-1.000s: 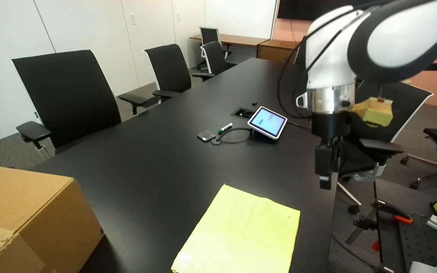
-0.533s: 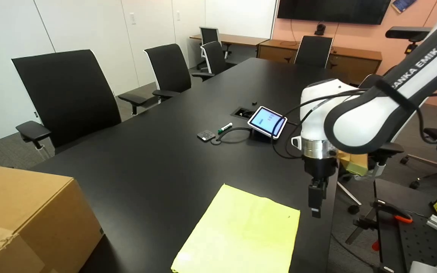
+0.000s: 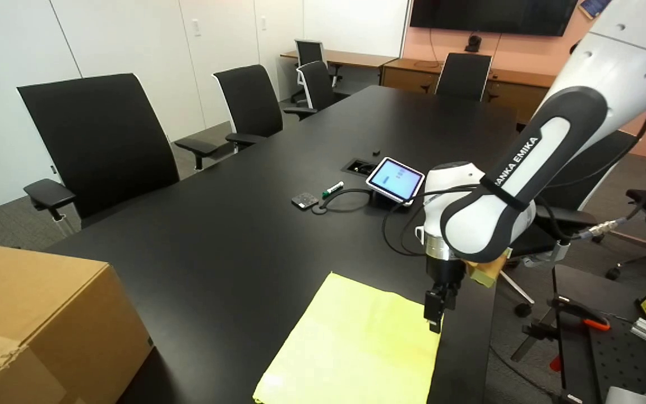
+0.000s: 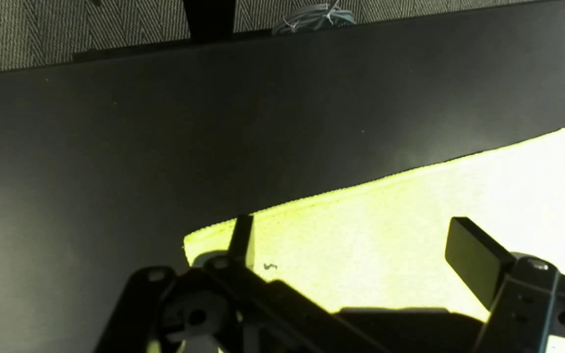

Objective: Fold the cloth

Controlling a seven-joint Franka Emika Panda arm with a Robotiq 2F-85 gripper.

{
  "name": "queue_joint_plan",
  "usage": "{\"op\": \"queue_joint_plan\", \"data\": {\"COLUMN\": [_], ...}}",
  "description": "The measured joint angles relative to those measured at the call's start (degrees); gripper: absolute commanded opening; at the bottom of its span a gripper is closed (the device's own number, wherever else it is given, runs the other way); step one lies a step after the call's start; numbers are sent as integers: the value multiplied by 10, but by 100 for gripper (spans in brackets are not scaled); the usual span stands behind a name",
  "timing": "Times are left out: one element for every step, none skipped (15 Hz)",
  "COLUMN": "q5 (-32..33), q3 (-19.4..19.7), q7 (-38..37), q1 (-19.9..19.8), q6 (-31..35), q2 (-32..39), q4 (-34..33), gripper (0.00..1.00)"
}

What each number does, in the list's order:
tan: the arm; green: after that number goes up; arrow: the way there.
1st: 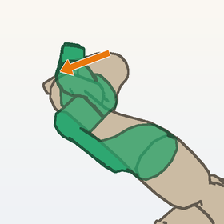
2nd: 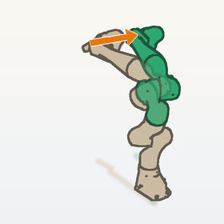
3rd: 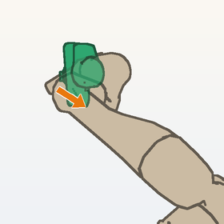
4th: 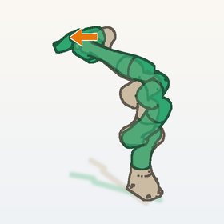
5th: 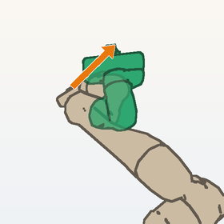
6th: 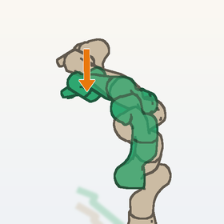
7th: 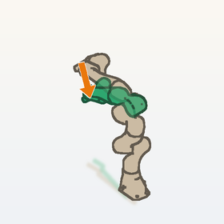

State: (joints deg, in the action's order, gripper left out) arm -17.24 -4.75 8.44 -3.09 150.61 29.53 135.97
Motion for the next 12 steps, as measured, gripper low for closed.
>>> {"op": "queue_joint_plan", "data": {"q5": [0,0,0,1,5,9,14,19,25,32,38,43], "q3": [-3,-5,-4,-3,-1,2,4,7,9,11,12,14], "q7": [0,0,-1,-3,-6,-10,-14,-18,-21,-23,-24,-24], "q1": [-8,-14,-18,-20,-21,-20,-20,-20,-20,-19,-19,-19], "q6": [8,16,22,27,31,35,39,41,42,43,43,43], "q2": [20,37,52,64,73,80,85,87,89,89,90,91], "q4": [-13,-25,-35,-44,-52,-57,-60,-63,-64,-65,-65,-65], "gripper": [100,100,100,100,100,100,100,100,100,100,100,100]}}
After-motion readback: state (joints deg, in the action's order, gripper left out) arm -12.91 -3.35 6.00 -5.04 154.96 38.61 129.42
